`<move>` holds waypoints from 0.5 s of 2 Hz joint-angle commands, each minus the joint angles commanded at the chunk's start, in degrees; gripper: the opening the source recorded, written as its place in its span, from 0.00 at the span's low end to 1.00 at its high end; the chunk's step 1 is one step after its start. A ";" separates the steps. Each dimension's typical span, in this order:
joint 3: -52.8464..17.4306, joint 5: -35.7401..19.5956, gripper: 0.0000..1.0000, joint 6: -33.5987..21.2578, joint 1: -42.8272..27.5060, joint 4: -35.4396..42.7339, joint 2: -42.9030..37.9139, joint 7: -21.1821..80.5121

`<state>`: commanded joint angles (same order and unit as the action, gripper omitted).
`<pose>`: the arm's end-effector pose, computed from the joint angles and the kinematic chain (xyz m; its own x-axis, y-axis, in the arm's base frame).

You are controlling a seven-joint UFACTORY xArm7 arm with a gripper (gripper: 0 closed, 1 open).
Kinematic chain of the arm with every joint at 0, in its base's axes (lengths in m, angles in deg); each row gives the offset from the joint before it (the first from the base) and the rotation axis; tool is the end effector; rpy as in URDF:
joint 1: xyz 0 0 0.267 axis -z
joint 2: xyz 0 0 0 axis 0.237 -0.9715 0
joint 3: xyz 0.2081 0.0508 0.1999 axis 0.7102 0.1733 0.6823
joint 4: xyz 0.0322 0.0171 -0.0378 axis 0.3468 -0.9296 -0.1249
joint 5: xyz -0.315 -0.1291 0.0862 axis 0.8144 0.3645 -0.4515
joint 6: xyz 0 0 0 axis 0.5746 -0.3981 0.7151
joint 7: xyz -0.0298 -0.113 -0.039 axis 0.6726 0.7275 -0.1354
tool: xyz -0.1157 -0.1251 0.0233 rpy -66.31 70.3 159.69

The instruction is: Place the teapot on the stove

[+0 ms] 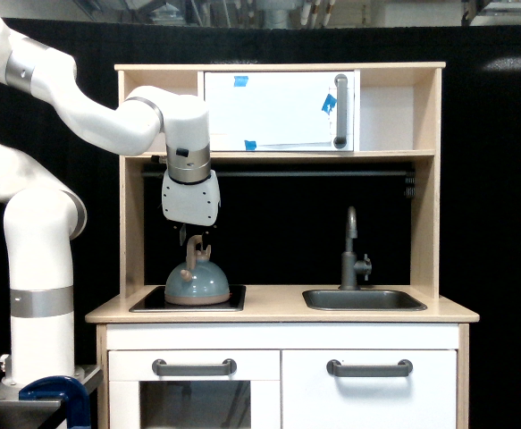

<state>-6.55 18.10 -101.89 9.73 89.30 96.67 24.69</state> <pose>0.2180 0.1830 0.2211 0.1863 0.7766 0.6018 0.9813 -0.1174 -0.1522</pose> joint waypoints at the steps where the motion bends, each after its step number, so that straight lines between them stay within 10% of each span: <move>1: -13.66 13.70 1.00 -13.12 3.21 6.34 4.00 0.22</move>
<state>-20.21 31.79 -115.01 12.94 95.64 100.66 24.90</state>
